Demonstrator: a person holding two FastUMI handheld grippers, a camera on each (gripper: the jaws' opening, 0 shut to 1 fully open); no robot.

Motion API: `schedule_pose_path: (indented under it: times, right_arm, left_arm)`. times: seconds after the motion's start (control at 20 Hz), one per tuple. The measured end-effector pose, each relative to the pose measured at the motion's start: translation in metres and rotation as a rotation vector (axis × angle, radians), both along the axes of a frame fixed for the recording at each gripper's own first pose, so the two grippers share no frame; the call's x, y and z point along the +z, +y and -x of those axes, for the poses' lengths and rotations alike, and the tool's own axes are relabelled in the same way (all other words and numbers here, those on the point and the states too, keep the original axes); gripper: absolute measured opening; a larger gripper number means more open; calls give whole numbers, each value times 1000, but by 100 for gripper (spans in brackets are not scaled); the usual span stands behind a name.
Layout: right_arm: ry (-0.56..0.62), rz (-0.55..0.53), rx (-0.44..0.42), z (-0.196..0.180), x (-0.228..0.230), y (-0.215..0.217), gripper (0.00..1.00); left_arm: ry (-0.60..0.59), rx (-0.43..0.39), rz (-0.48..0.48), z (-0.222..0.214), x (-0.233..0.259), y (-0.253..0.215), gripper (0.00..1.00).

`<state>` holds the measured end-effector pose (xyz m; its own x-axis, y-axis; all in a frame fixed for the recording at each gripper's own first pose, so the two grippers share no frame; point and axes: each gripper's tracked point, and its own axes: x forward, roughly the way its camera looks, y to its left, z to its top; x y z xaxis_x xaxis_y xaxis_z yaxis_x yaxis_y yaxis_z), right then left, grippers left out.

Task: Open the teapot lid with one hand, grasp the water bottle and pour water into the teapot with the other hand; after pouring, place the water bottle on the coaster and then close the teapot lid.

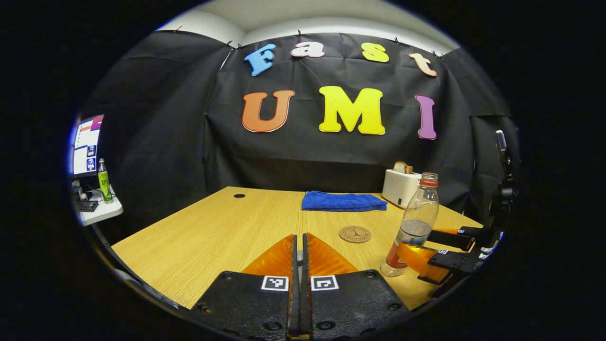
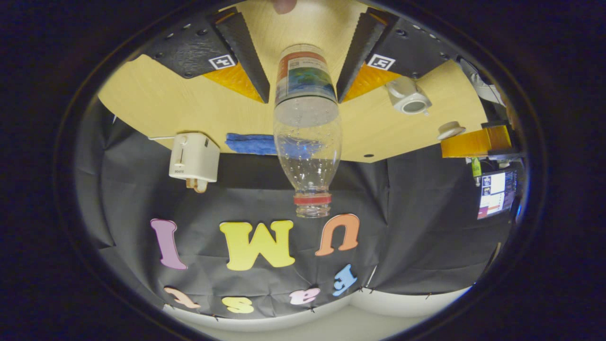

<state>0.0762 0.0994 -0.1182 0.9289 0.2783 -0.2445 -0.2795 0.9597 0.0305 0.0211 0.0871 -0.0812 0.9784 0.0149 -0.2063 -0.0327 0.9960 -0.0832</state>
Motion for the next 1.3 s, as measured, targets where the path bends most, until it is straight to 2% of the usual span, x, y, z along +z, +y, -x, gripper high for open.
schedule_pose_path:
  times: [0.1,0.15,0.3,0.45,0.7,1.05,1.3]
  right_arm:
    - [-6,12,-5,0,3,2,82]
    - [-3,25,1,0,1,4,75]
    - [-28,104,31,1,10,11,72]
    - [-125,263,33,1,31,12,72]
    - [-269,604,78,-10,42,22,72]
    - [-328,946,97,-32,19,27,72]
    - [-385,1182,167,-34,3,43,72]
  left_arm:
    - [-4,6,5,1,2,5,3]
    - [-5,8,8,0,1,7,3]
    - [2,7,5,2,0,12,3]
    - [-16,-9,5,3,5,13,3]
    - [-40,-16,8,3,14,25,3]
    - [-74,2,6,5,26,49,3]
    - [-73,9,-12,9,31,56,3]
